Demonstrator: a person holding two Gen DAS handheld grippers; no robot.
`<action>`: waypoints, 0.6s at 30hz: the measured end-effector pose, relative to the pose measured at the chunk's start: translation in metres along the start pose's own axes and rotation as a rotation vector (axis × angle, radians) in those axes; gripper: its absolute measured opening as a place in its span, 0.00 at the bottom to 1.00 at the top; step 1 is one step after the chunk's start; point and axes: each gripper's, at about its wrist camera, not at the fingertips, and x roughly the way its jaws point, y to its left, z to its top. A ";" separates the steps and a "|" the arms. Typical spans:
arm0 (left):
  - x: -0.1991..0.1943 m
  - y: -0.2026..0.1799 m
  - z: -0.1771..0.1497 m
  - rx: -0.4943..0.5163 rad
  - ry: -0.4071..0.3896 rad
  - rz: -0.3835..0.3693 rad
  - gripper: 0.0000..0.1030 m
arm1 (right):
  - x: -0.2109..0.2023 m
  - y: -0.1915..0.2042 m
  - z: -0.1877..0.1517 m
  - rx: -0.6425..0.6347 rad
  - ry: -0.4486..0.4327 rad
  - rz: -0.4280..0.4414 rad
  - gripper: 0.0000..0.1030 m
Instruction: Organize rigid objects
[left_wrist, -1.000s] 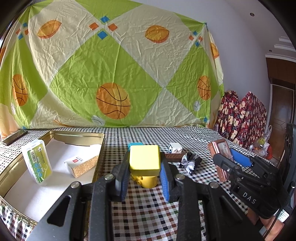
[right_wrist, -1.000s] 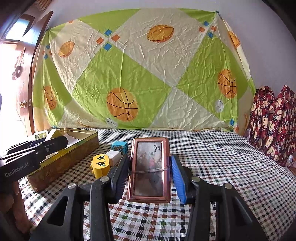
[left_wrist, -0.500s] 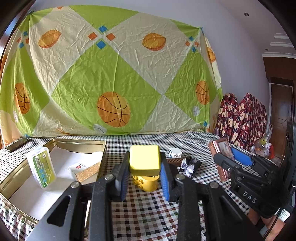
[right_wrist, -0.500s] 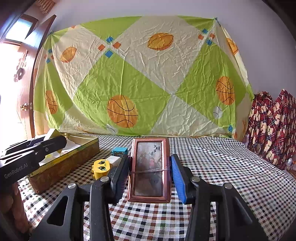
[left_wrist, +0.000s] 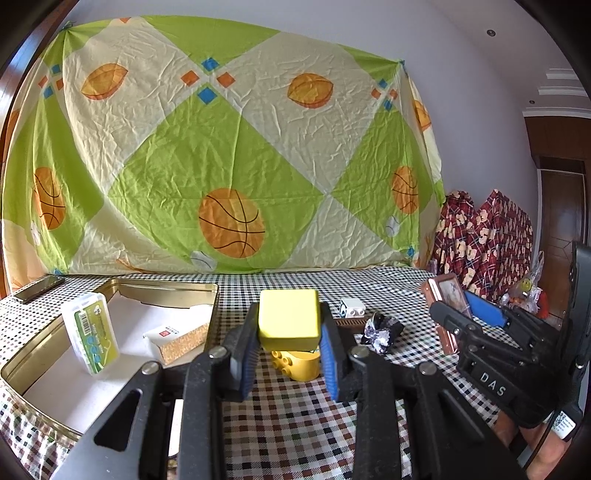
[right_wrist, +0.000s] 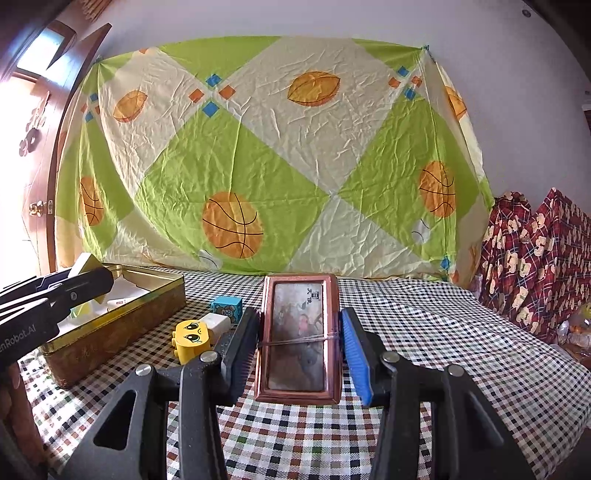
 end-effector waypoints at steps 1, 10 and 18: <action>0.000 0.000 0.000 0.002 -0.002 0.002 0.27 | 0.000 0.001 0.000 0.004 0.002 0.006 0.46; -0.008 0.008 -0.002 0.014 -0.022 0.017 0.27 | 0.000 0.027 0.000 -0.040 0.001 0.049 0.46; -0.014 0.016 -0.003 0.014 -0.044 0.039 0.27 | 0.000 0.036 0.000 -0.047 0.003 0.072 0.46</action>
